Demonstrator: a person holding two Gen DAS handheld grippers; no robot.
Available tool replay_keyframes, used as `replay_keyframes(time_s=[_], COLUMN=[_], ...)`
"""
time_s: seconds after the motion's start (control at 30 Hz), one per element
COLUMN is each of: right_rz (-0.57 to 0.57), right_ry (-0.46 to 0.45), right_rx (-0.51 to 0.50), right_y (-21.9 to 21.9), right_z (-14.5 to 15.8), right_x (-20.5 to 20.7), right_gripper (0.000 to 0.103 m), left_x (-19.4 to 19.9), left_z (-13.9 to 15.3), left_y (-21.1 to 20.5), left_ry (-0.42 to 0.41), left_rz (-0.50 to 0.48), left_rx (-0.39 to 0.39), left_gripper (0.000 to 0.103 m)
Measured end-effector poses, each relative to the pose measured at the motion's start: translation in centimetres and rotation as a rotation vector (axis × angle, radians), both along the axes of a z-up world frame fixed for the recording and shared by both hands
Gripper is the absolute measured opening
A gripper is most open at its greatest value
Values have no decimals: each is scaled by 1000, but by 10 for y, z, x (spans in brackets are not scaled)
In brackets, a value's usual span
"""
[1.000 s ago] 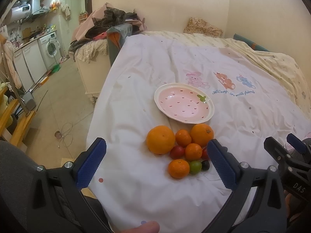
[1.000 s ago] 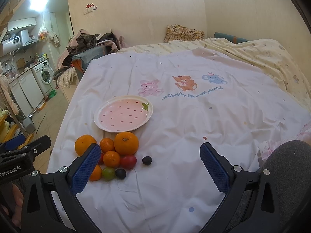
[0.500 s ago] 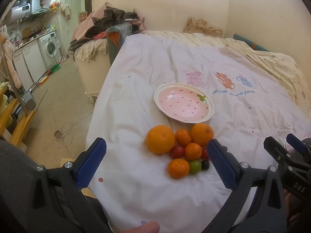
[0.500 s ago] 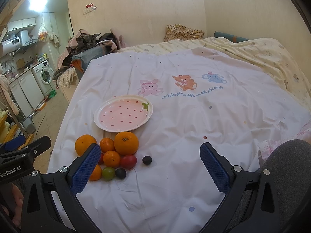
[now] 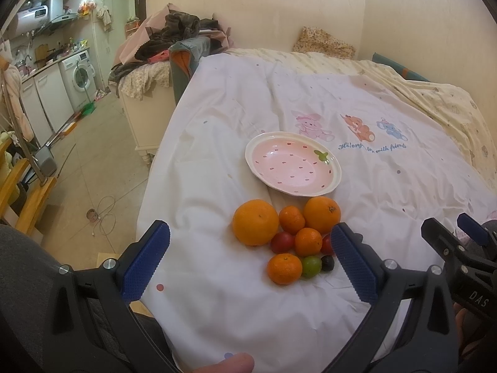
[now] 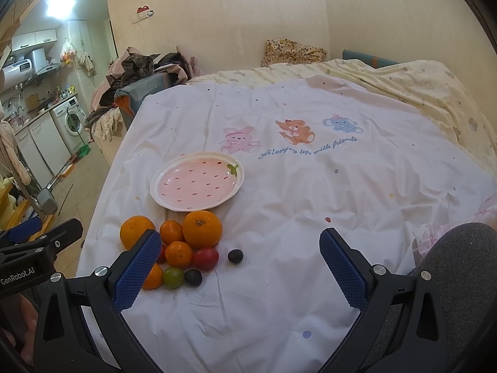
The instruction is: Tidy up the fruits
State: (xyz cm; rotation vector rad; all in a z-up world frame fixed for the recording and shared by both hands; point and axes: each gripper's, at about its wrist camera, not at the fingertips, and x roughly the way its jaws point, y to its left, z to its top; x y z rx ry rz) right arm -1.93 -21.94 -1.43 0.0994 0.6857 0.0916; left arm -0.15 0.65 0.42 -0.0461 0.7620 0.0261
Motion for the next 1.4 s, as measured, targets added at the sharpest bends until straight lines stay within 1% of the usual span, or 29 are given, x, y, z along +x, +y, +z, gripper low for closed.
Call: replay_keyframes(time_s=[0.37, 0.5, 0.57, 0.63, 0.67, 0.77, 0.87, 0.9, 0.93, 1.0, 1.13, 1.17, 1.27, 1.33, 1.4], right_rz=[-3, -10, -11, -6, -2, -2, 10, 16, 26, 45, 93, 98, 106, 110, 110], right_ry=[4, 15, 36, 71, 84, 104, 133, 144, 160, 191, 264, 273, 315, 338, 351], right_rx=[5, 21, 44, 74, 80, 108, 110, 101, 86, 63, 53, 53, 43, 45, 51], right_y=[1, 1, -3, -7, -10, -21, -28, -29, -30, -31, -30, -30, -28, -29, -29], right_z=[-3, -4, -3, -1, 1, 10, 16, 17, 18, 17, 7, 5, -7, -15, -22], right_x=[-1, 0, 3, 9, 13, 25, 42, 48, 56, 67, 89, 92, 103, 110, 113], right_gripper=[103, 103, 103, 103, 103, 103, 103, 103, 103, 103, 103, 103, 103, 103, 103], left_x=[1, 0, 0, 3, 6, 18, 33, 42, 46, 61, 87, 91, 102, 111, 120], left_z=[-4, -4, -4, -5, -5, -3, -5, -8, -11, -22, -51, -56, -67, -75, -83], left_y=[-2, -4, -2, 0, 0, 2, 8, 13, 18, 29, 42, 42, 35, 32, 28], left_ry=[11, 14, 28, 67, 89, 142, 209, 252, 281, 367, 525, 543, 582, 613, 639], left_rz=[6, 3, -9, -30, -37, -37, -23, -8, 0, 19, 45, 48, 47, 53, 67], left_rx=[-11, -16, -36, -68, -68, -35, 15, 20, 11, -29, -154, -165, -162, -187, -218], left_gripper=[102, 102, 102, 102, 102, 102, 102, 102, 102, 102, 102, 102, 102, 102, 98])
